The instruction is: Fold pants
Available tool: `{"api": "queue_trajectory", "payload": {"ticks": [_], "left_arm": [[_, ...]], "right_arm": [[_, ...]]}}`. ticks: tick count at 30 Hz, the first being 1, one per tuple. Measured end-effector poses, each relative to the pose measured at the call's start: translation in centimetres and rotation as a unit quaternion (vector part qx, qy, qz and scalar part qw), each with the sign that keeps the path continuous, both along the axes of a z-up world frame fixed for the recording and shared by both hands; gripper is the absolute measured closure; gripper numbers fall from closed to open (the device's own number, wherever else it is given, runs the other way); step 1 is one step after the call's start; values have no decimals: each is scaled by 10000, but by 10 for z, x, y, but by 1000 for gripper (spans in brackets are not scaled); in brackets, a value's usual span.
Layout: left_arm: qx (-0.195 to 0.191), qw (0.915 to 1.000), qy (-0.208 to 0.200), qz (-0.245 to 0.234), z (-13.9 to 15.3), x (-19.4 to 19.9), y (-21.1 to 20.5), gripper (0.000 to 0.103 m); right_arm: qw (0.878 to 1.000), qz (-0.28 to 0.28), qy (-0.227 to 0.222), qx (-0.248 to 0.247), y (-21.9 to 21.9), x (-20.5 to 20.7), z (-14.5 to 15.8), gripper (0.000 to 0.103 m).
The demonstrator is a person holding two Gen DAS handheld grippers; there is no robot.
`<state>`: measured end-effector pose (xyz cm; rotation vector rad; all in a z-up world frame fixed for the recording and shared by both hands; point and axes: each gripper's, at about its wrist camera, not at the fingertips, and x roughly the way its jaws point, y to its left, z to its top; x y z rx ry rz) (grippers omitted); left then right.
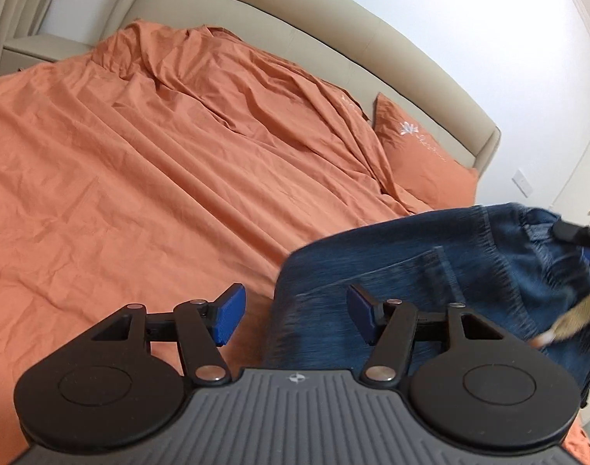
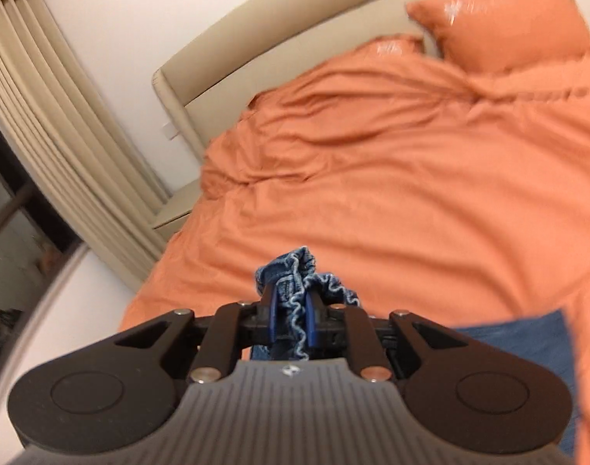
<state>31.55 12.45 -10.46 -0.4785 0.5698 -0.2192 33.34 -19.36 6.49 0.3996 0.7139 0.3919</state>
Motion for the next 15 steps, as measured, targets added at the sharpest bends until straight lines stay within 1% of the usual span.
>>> {"api": "queue_trajectory", "payload": {"ticks": [3, 5, 7, 9, 11, 13, 15], "left_arm": [[127, 9997, 43, -211, -4, 2, -10, 35], [240, 9989, 85, -392, -7, 3, -20, 36], [326, 9977, 143, -574, -12, 3, -30, 37], [455, 9958, 203, -767, -18, 4, -40, 38], [676, 9931, 267, -918, -24, 5, -52, 40], [861, 9899, 346, -1076, -32, 7, -63, 40], [1003, 9866, 483, -1190, -42, 10, -73, 42]], "right_arm": [[9990, -321, 115, -276, -18, 8, 10, 93], [9972, -536, 254, -457, -34, 12, 6, 93], [9944, -794, 437, -536, -55, 14, -6, 93], [9917, -978, 596, -590, -76, 13, -23, 93], [9882, -1146, 746, -685, -95, 14, -46, 94], [9838, -1352, 974, -660, -115, 17, -76, 94], [9788, -1533, 1212, -610, -134, 21, -107, 95]]}}
